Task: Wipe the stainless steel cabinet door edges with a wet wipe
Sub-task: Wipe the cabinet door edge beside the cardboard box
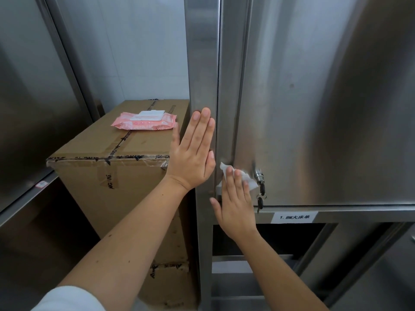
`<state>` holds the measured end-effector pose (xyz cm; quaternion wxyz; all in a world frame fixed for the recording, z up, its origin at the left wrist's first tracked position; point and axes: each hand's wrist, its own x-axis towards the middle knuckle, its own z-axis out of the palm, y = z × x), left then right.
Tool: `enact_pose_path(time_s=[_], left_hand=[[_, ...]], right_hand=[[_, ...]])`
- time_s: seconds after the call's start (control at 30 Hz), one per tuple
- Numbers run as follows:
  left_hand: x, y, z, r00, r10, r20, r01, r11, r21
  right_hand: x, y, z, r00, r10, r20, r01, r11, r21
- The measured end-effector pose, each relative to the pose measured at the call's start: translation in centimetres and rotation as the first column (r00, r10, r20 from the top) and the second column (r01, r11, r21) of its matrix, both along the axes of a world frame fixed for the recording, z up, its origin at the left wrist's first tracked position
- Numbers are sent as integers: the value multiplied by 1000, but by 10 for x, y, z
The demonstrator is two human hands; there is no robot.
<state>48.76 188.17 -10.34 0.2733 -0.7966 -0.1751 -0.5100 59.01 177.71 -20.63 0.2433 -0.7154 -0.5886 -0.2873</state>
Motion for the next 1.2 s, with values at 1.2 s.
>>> enact_pose_path(time_s=[1.2], left_hand=[[7,-15,266,976,149,158,-157,987,37]], right_hand=[[34,38,380,957,28,290,-158,886,437]])
